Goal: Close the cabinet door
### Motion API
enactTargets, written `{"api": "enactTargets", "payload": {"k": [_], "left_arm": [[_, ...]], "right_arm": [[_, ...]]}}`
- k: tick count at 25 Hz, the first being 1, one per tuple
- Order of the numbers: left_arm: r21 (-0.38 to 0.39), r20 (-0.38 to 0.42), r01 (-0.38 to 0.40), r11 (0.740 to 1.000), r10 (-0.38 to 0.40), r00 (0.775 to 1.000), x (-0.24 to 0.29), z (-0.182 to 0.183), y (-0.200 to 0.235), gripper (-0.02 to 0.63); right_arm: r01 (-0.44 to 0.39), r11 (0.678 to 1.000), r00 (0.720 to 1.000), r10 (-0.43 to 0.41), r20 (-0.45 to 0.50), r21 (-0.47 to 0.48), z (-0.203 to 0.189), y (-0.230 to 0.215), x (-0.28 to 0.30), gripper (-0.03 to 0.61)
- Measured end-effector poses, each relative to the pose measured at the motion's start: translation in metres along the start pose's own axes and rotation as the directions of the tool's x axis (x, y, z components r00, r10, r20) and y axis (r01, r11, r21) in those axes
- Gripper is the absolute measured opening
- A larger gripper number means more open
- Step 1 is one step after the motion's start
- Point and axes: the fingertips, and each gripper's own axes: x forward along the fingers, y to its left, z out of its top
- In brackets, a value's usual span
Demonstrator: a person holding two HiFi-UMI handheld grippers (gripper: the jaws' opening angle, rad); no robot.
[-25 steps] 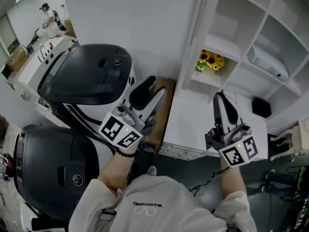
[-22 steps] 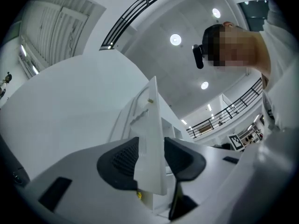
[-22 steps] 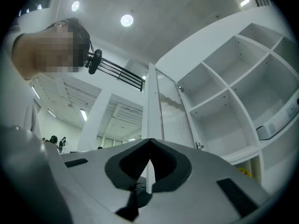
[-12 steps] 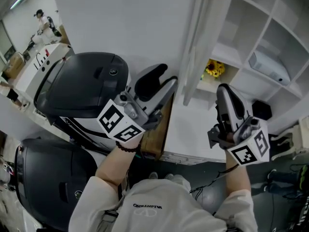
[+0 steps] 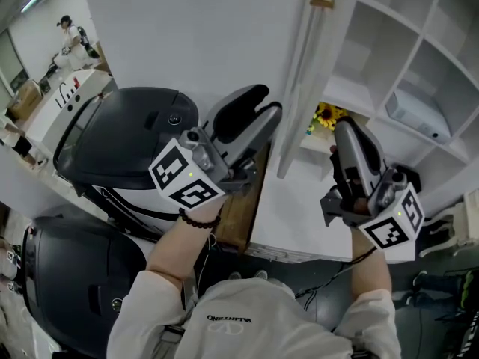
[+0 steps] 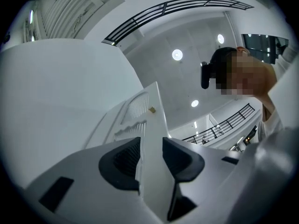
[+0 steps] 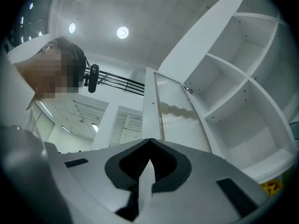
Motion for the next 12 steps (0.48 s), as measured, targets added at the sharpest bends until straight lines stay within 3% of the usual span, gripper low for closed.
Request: {"api": "enactTargets", "payload": {"k": [6,12], "left_arm": [[-0.017,0.018,0.030,0.999,-0.030,0.999,0.023,0.009,0.007,0.138],[-0.070,0.059,0.108,0.992,-0.104,0.993,0.052,0.027,0.004,0.138]], "right_arm": [[-0.046,0.999,0.999,0.046,0.008,-0.021,0.015,-0.001,0.016,0.009],[-0.073,0.997,0.997,0.074,0.019,-0.017,0.027,-0.001,0.025,0.009]]}}
